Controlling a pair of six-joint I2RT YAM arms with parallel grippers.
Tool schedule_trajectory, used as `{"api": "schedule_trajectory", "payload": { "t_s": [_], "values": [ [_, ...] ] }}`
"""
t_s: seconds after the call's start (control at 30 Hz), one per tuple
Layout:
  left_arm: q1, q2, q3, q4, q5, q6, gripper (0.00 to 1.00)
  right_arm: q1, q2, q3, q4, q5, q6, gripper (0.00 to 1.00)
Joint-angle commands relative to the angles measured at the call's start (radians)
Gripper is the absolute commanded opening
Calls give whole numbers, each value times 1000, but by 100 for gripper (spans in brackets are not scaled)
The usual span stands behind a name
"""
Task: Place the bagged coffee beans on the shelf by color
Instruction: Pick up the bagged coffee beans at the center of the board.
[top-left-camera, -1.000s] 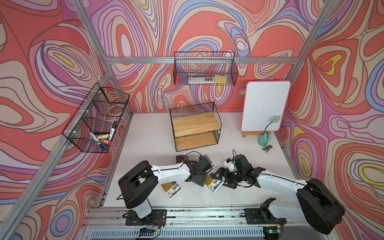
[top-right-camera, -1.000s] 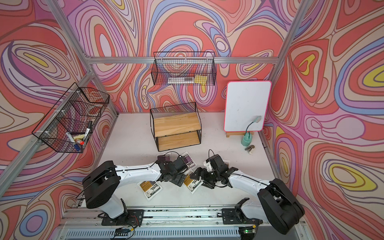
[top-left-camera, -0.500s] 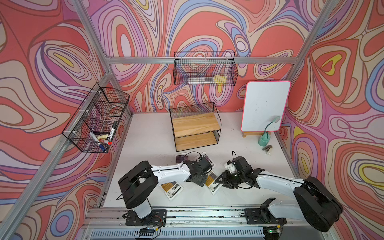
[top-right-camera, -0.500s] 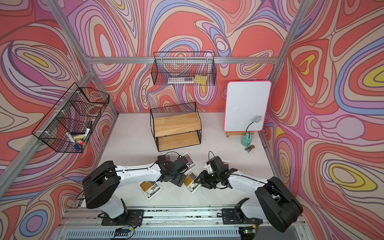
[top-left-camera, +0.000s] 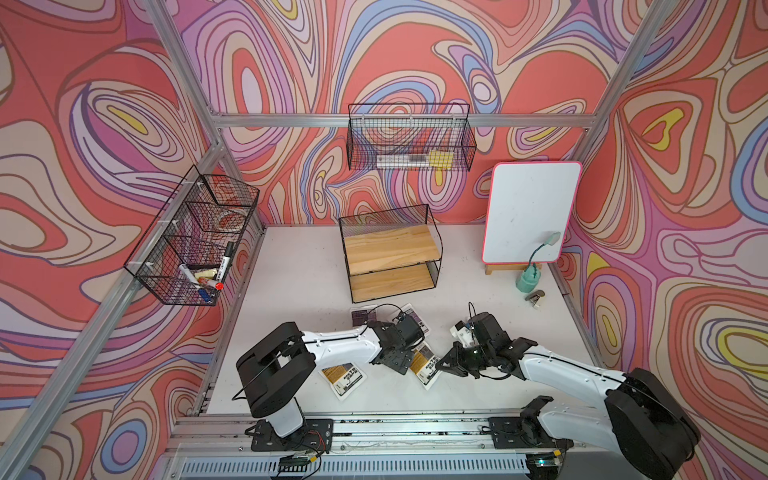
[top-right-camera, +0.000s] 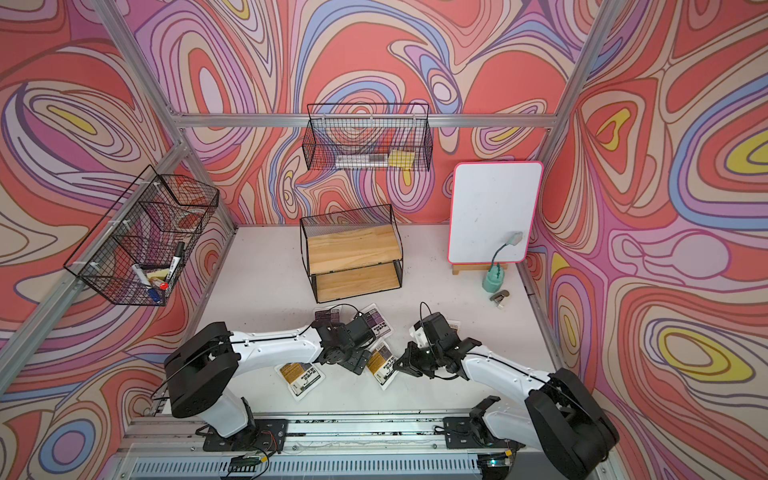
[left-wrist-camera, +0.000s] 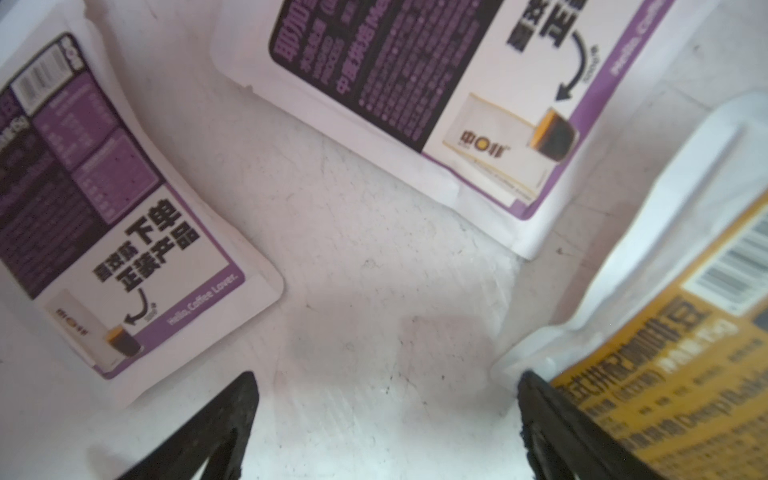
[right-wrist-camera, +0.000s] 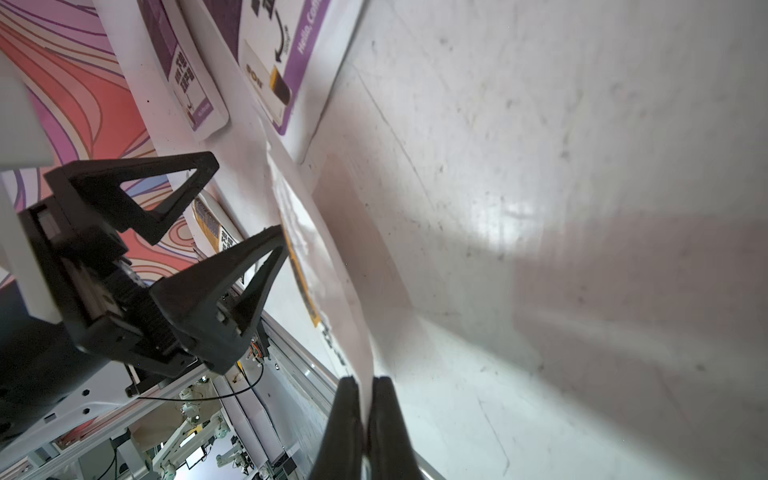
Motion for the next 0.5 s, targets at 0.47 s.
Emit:
{"api": "schedule_trajectory", "payload": {
  "t_s": [0.47],
  "values": [
    [-4, -317, 226, -296, -246, -19, 99, 4, -130, 265, -259, -75, -54, 0]
  ]
}}
